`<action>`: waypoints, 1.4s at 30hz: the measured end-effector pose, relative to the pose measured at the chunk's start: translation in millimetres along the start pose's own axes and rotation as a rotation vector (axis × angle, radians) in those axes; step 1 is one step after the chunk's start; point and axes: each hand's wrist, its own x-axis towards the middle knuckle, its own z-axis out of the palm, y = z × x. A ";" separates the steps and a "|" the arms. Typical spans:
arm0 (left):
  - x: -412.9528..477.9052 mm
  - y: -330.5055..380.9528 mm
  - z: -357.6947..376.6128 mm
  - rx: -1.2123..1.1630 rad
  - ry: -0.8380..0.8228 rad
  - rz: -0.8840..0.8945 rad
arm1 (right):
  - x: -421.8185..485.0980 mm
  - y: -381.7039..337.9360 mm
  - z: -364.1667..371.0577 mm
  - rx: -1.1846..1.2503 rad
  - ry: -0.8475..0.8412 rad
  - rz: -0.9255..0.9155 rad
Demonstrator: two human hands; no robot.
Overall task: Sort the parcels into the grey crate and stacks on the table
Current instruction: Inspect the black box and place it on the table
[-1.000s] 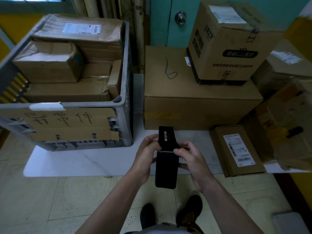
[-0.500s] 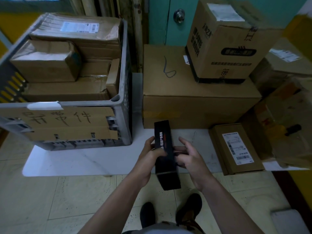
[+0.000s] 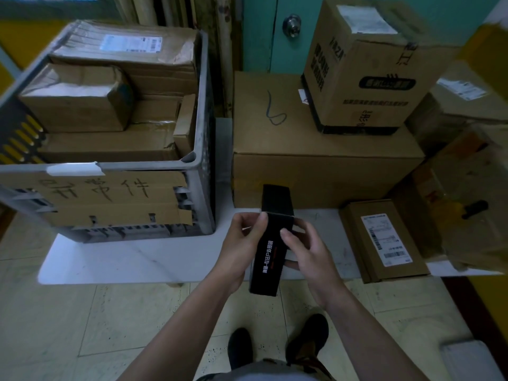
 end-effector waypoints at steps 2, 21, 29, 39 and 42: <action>-0.7 -1.2 0.2 -0.008 -0.009 0.012 | -2.0 -0.6 0.9 0.014 -0.002 -0.022; -5.6 -12.1 2.1 0.000 -0.015 -0.008 | -7.2 4.3 -4.6 0.047 0.058 -0.001; -5.5 -15.4 1.9 0.024 -0.037 0.015 | -10.0 -0.5 -9.3 0.048 0.081 -0.007; -1.7 -17.4 0.3 0.134 0.003 0.073 | -12.1 -2.0 -11.2 0.028 0.069 -0.022; -0.4 -17.9 0.7 0.164 0.002 0.069 | -12.9 -5.4 -12.1 0.066 0.053 -0.024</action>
